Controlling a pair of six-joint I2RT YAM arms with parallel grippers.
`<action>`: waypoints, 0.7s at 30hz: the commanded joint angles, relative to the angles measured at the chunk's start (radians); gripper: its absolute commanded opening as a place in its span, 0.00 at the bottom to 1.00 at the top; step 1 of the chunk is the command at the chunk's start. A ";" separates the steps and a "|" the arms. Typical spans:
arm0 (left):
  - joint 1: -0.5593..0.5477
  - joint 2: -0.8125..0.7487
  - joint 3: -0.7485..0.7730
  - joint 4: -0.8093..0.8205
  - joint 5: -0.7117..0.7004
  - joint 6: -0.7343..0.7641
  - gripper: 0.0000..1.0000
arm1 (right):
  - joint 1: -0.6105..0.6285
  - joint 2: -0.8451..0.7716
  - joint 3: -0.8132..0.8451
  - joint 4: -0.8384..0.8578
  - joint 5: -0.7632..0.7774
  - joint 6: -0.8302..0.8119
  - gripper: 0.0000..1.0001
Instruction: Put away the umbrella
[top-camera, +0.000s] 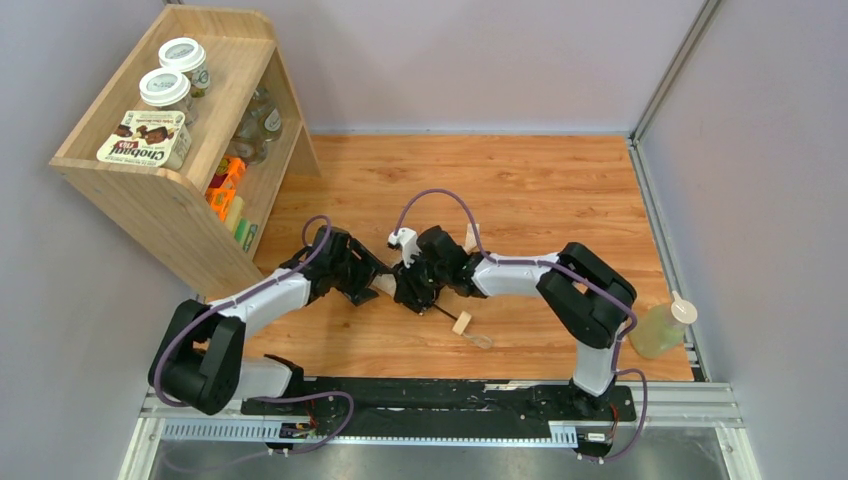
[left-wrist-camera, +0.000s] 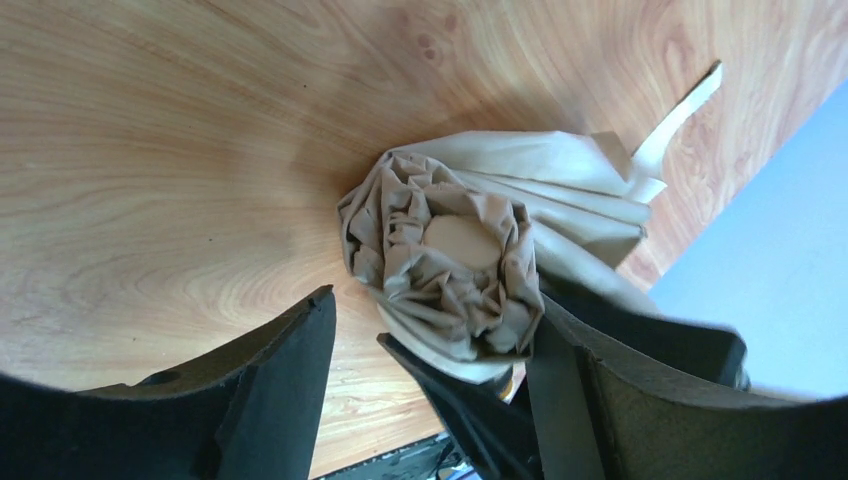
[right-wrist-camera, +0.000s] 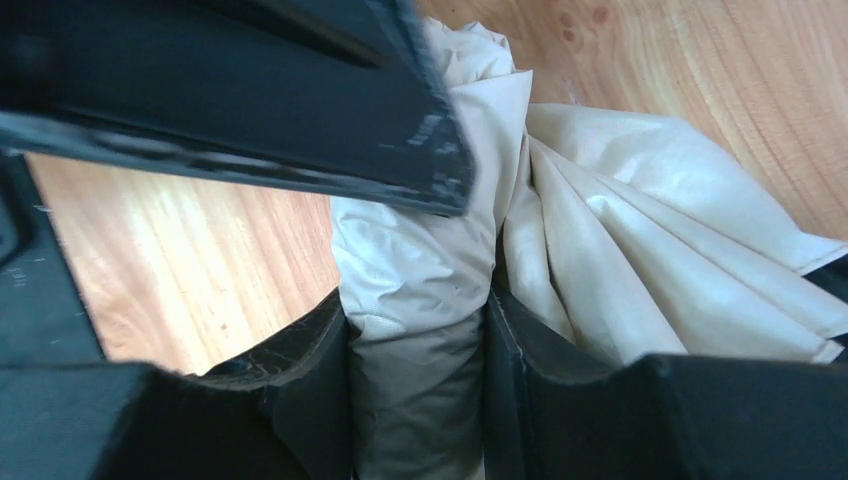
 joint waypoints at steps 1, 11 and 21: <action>0.013 -0.088 -0.031 -0.033 0.024 0.027 0.74 | -0.062 0.156 -0.069 -0.296 -0.302 0.114 0.00; 0.013 -0.162 -0.108 0.141 0.048 -0.064 0.75 | -0.185 0.237 -0.041 -0.266 -0.489 0.178 0.00; -0.014 -0.076 -0.071 0.204 0.048 -0.091 0.75 | -0.197 0.249 -0.025 -0.268 -0.495 0.185 0.00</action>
